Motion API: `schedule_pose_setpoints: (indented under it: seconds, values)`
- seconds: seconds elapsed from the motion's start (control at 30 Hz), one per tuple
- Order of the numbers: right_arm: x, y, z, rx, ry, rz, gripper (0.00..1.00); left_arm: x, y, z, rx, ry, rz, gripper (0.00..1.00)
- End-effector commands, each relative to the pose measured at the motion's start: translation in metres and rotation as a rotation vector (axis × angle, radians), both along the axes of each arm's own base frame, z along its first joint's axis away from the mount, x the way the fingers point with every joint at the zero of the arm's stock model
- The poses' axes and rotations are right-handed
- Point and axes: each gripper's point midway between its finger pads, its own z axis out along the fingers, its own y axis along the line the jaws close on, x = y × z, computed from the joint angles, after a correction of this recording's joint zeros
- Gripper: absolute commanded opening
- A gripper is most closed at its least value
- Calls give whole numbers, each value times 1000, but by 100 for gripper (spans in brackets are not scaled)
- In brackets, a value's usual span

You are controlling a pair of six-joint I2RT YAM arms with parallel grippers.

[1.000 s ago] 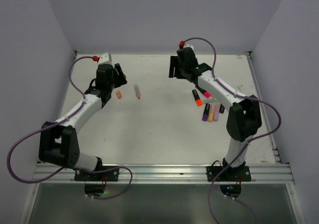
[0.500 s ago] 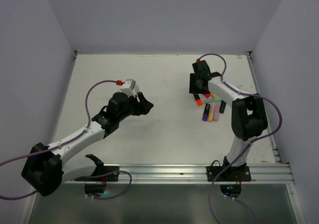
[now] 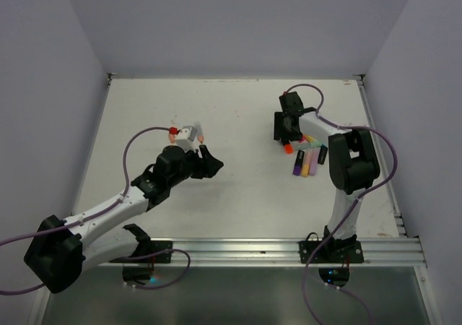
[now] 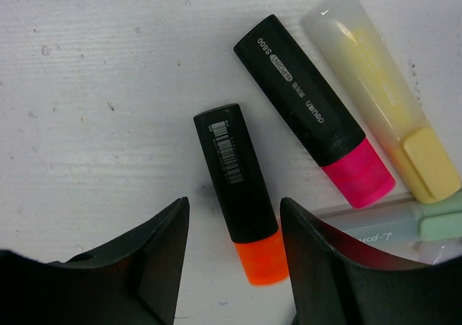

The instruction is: Open the pen caps

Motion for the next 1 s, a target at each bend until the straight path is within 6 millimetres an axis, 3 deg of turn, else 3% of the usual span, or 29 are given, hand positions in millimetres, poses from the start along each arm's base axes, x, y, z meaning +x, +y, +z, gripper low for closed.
schedule_pose_setpoints:
  seconds: [0.0, 0.13, 0.43, 0.57, 0.67, 0.87, 0.97]
  values:
    - [17, 5, 3, 6, -43, 21, 56, -11, -7, 10, -60, -15, -21, 62]
    - [19, 9, -5, 16, -21, 24, 50, -20, -5, 4, -60, -5, -16, 62]
    - [2, -5, -15, -80, 17, 14, 25, -25, 11, 6, -41, -26, 31, 62]
    - [-2, 2, -23, -117, 28, 31, 4, -26, 8, 5, -41, -21, 16, 62]
    - [-3, 13, -25, -120, 30, 53, 0, -25, 7, 8, -48, -29, 8, 62]
    - [1, 40, 4, -61, -47, 62, 0, -27, -1, 16, -69, -78, -48, 59]
    - [5, 53, 41, 28, -118, 63, 0, -25, -3, 18, -84, -93, -50, 59]
